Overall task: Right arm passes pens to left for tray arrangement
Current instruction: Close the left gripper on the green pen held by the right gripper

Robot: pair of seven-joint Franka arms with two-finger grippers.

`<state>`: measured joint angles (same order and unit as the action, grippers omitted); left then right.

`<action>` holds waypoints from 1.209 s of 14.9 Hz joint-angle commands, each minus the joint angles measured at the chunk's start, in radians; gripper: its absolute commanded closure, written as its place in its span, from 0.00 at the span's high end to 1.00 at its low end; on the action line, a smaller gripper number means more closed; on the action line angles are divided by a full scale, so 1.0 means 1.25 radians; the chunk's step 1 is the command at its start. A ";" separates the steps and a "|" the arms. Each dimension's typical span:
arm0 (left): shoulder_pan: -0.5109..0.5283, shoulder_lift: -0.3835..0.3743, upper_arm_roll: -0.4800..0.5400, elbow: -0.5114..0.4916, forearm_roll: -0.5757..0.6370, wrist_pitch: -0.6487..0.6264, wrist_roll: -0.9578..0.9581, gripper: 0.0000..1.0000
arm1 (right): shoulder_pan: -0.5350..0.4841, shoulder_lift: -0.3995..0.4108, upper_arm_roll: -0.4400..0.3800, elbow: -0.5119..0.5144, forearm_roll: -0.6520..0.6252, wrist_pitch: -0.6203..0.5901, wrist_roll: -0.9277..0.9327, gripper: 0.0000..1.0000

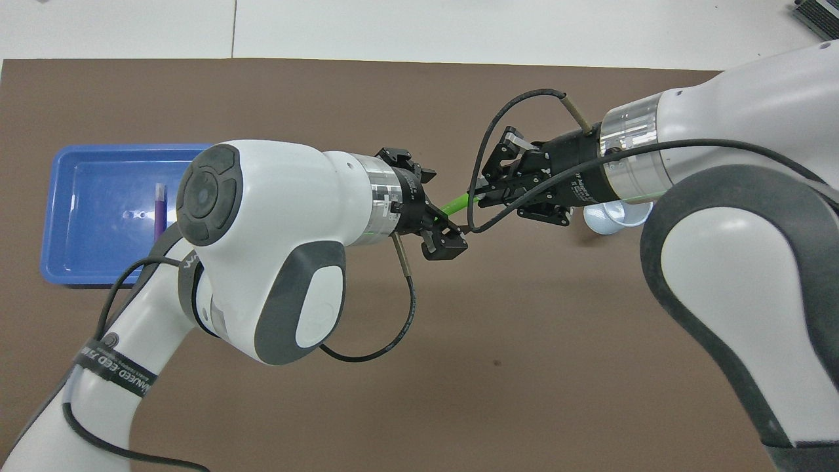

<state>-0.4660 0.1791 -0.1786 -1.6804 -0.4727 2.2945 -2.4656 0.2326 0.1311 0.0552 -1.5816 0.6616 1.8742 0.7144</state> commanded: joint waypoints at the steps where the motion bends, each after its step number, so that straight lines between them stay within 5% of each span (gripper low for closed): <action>1: -0.003 -0.008 0.007 -0.003 0.015 -0.017 -0.011 0.85 | -0.001 -0.013 0.000 -0.021 0.013 0.017 -0.019 0.00; 12: 0.000 -0.008 0.009 0.020 0.005 -0.104 0.135 0.74 | -0.001 -0.013 0.000 -0.021 0.012 0.016 -0.019 0.00; 18: 0.000 -0.008 0.008 0.021 0.005 -0.109 0.137 0.53 | -0.001 -0.013 0.000 -0.021 0.012 0.016 -0.021 0.00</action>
<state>-0.4658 0.1775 -0.1762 -1.6612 -0.4692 2.1893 -2.3058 0.2326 0.1311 0.0552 -1.5819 0.6616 1.8742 0.7138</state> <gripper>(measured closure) 0.432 0.815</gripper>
